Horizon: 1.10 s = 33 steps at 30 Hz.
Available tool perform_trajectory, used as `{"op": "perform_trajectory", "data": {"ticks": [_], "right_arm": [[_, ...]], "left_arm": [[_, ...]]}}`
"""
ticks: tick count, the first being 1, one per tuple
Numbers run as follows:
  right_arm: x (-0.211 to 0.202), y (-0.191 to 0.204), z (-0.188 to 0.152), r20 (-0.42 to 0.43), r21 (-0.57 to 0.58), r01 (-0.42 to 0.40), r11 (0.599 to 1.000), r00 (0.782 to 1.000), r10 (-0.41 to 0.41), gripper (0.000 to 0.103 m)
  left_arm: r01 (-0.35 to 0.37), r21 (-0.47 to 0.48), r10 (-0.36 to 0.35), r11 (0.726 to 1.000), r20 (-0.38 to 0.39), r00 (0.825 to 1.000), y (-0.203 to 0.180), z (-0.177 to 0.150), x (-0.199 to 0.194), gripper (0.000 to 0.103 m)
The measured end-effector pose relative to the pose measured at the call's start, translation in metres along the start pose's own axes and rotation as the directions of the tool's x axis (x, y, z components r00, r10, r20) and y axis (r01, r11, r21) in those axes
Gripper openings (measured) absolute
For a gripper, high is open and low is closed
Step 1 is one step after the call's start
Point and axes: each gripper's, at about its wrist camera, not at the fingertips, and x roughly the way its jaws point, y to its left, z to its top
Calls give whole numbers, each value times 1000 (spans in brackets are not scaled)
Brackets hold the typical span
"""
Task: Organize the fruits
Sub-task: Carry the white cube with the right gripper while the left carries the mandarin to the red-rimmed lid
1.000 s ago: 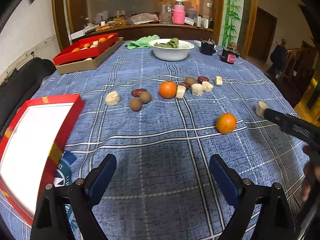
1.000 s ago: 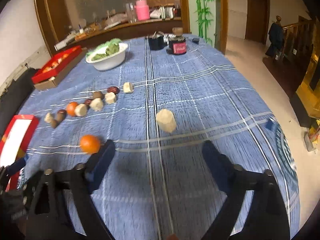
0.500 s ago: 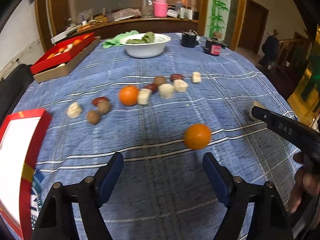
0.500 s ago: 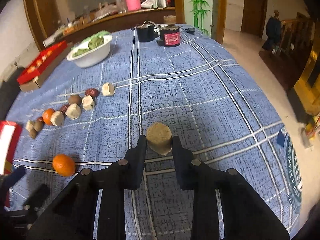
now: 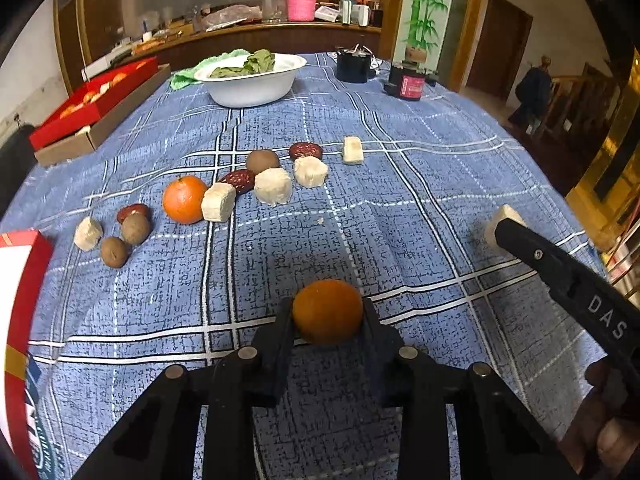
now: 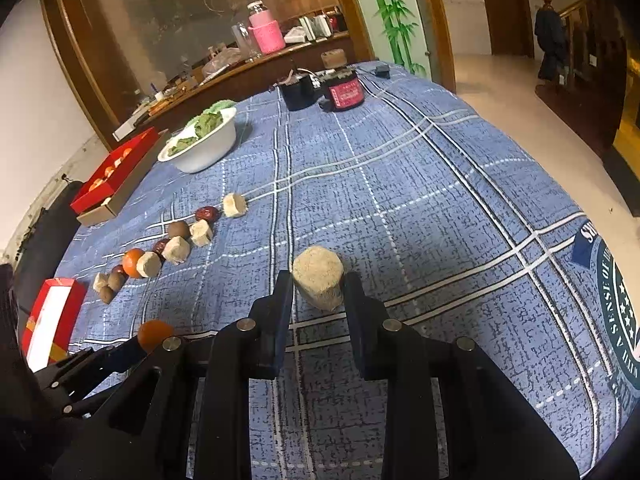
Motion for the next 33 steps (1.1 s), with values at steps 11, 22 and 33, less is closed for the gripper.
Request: {"op": "perform_trajectory", "data": {"ticks": [11, 22, 33], "right_arm": [[-4, 18, -3, 4, -71, 7, 997, 1000, -7, 24], [-56, 83, -44, 9, -182, -22, 983, 1000, 25, 25], [-72, 174, -74, -14, -314, -112, 943, 993, 113, 25]], "left_arm": [[-38, -64, 40, 997, 17, 999, 57, -40, -55, 29], [-84, -190, 98, 978, 63, 993, 131, -77, -109, 29], [-141, -314, 191, 939, 135, 972, 215, -93, -163, 29]]}}
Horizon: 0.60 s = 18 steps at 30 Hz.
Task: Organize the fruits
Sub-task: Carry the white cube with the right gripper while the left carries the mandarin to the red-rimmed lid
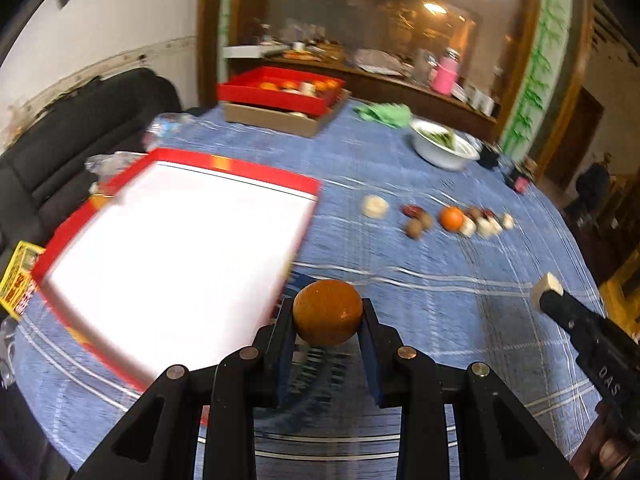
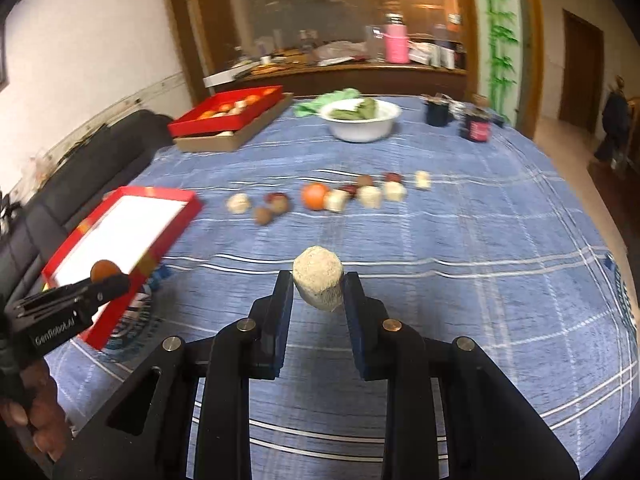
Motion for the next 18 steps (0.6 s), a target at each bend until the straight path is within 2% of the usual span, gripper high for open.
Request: {"op": "perform_trajectory", "data": {"ticks": [9, 18], "right_arm": [[9, 77, 15, 0, -114, -86, 990, 996, 86, 25], [17, 138, 31, -5, -188, -164, 968, 986, 166, 25]], "left_arm": [[-87, -128, 90, 988, 21, 996, 80, 17, -8, 29], [-172, -202, 182, 964, 30, 983, 132, 34, -10, 29]]}}
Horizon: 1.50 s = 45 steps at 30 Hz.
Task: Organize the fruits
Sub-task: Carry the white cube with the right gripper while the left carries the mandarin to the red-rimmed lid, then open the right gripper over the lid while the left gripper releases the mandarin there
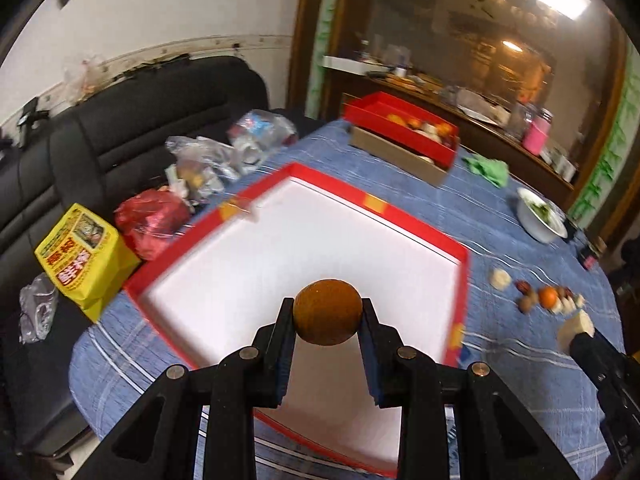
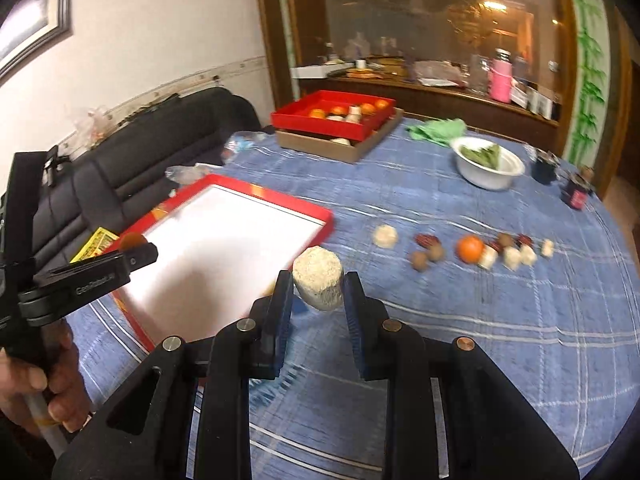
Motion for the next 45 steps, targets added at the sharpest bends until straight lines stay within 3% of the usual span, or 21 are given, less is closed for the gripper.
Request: {"op": "perform_trajectory", "data": {"ticks": [12, 21, 36, 41, 44, 45], "right_arm": [[65, 62, 31, -52, -42, -120, 992, 992, 118, 25], [124, 68, 26, -146, -20, -118, 993, 983, 114, 25], [148, 72, 23, -200, -19, -121, 992, 973, 115, 25], [156, 75, 20, -240, -29, -116, 993, 965, 105, 26], [159, 77, 18, -259, -39, -109, 993, 961, 95, 32], [157, 78, 18, -258, -42, -107, 993, 962, 93, 48]], "left_arm": [[-112, -40, 109, 993, -67, 992, 37, 16, 38, 29], [-153, -22, 149, 988, -122, 981, 34, 16, 65, 29], [-208, -15, 204, 978, -151, 967, 33, 4, 78, 29], [-193, -26, 186, 981, -177, 966, 35, 2, 81, 31], [-196, -48, 184, 979, -197, 963, 39, 1, 79, 35], [-192, -54, 178, 980, -206, 962, 40, 1, 78, 41]]}}
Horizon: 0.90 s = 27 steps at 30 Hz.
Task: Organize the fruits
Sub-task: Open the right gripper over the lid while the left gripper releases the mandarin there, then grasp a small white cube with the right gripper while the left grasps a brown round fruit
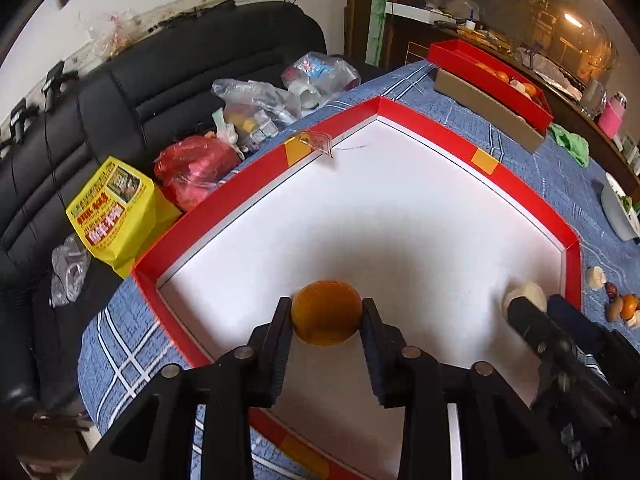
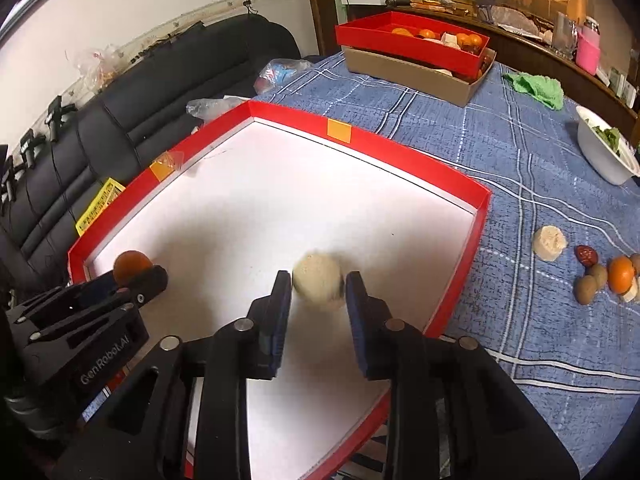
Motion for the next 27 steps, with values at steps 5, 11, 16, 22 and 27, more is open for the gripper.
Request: {"op": "perform_trajectory", "data": {"ticks": [5, 11, 16, 22, 27], "right_arm": [[-28, -4, -1, 57, -5, -28, 1000, 998, 29, 68], [-75, -31, -15, 147, 32, -40, 999, 989, 34, 68], [-113, -86, -43, 208, 139, -30, 990, 978, 1, 68], [-137, -170, -82, 205, 304, 63, 950, 970, -130, 68], [-148, -233, -108, 169, 427, 143, 893, 957, -234, 68]], "left_arm": [[35, -51, -35, 998, -3, 999, 4, -6, -13, 65], [93, -95, -87, 991, 65, 994, -6, -13, -42, 66], [178, -60, -168, 982, 152, 974, -34, -21, -72, 67], [243, 127, -262, 962, 165, 951, -101, -40, -90, 68], [251, 291, -300, 923, 138, 944, -166, -61, -89, 68]]}}
